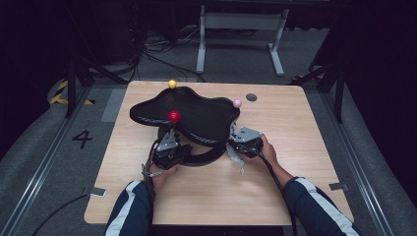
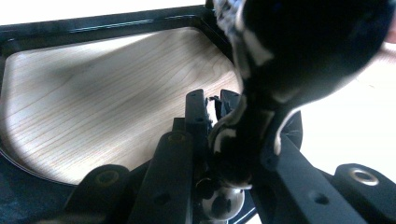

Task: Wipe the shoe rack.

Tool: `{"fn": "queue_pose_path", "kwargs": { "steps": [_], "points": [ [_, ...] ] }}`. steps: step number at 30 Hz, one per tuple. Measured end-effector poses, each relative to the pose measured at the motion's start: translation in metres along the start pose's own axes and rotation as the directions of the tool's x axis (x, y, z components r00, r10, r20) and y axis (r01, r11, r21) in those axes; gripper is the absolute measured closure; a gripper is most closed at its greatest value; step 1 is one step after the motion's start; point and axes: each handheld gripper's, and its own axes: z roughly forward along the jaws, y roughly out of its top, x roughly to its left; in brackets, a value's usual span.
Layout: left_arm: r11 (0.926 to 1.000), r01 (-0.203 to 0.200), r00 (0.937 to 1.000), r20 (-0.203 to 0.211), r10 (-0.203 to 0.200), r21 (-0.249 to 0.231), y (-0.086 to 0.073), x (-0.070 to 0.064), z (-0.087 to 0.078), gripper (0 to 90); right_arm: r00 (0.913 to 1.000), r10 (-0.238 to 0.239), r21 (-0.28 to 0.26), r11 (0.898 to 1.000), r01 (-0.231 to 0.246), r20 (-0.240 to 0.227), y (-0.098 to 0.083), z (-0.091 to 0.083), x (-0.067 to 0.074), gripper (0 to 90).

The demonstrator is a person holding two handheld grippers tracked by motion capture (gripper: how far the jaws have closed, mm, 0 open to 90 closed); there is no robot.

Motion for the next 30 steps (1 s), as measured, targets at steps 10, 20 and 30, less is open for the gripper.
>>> {"fn": "queue_pose_path", "kwargs": {
  "steps": [10,20,30],
  "points": [
    [1.0000,-0.001,1.0000,0.001,0.001,0.006,0.000,0.000,0.000,81.9,0.9850,0.118,-0.044,0.993,-0.113,0.127,-0.005,-0.005,-0.028,78.4],
    [1.0000,0.002,1.0000,0.004,-0.002,0.008,0.000,0.000,0.000,81.7,0.9798,0.124,-0.102,0.989,-0.109,0.157,0.000,-0.010,-0.032,78.1],
    [0.9999,0.003,1.0000,0.007,-0.003,0.011,0.000,0.000,0.000,81.7,0.9950,0.089,0.016,0.996,-0.090,0.044,-0.002,0.010,-0.017,77.0]
  ]
}}
